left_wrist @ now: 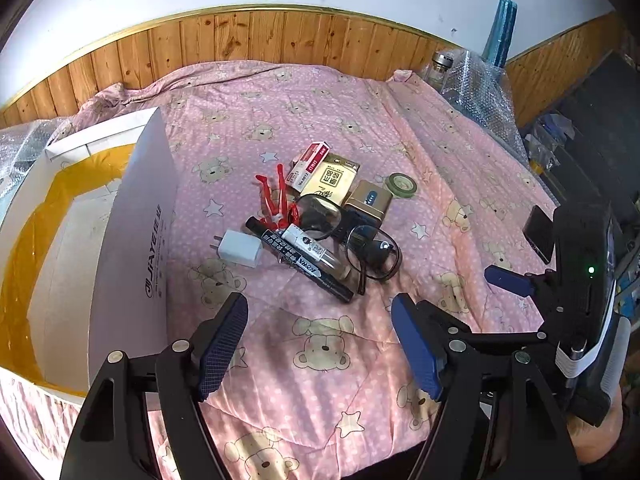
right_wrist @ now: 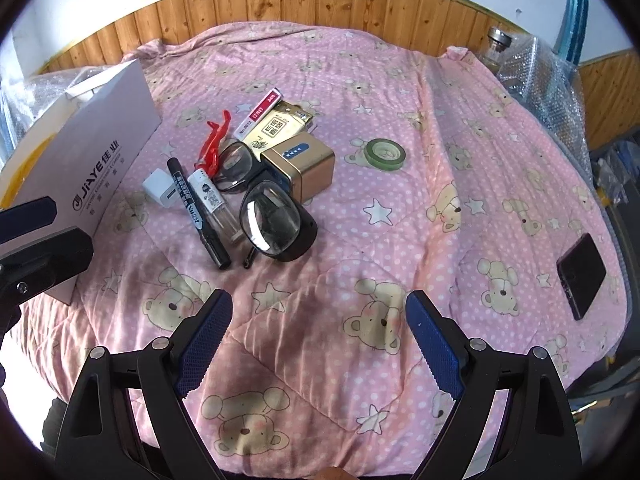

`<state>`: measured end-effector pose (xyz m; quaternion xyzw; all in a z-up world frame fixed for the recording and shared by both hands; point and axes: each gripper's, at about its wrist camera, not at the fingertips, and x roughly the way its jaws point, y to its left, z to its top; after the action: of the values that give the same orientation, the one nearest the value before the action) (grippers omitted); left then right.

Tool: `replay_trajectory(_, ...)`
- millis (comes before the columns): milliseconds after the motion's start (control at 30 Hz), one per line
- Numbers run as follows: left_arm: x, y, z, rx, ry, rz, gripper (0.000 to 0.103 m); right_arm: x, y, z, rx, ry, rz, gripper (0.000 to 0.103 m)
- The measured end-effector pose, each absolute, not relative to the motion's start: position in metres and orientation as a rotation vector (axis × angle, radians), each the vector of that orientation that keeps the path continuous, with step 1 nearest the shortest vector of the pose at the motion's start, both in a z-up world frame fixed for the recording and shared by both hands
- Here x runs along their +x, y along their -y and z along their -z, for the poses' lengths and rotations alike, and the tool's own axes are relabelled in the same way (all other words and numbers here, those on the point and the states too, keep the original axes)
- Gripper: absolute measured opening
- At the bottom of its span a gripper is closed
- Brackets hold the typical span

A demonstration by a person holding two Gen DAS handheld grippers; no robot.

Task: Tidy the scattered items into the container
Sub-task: 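Move the left gripper to the black marker while the right approaches the eyeglasses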

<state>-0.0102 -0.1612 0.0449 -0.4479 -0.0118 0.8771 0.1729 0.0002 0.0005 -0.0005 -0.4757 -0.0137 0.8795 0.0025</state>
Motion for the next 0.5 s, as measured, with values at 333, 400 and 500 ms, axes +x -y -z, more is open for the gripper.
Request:
replay_trajectory(333,-0.026,0.145,-0.044,-1.296,-0.102,-2.492,0.069,0.002,-0.006,0.006,-1.566,-0.093,-2.791,0.077)
replay_trajectory(400,-0.029,0.146,-0.042,-1.309,-0.084,-2.467,0.044,0.002,-0.007,0.007,-1.580,-0.121,-2.797,0.036)
replay_trajectory(500,-0.033,0.146,-0.037,-1.326,-0.043,-2.425,0.021,0.002,-0.009,0.009,-1.602,-0.163,-2.805,0.005)
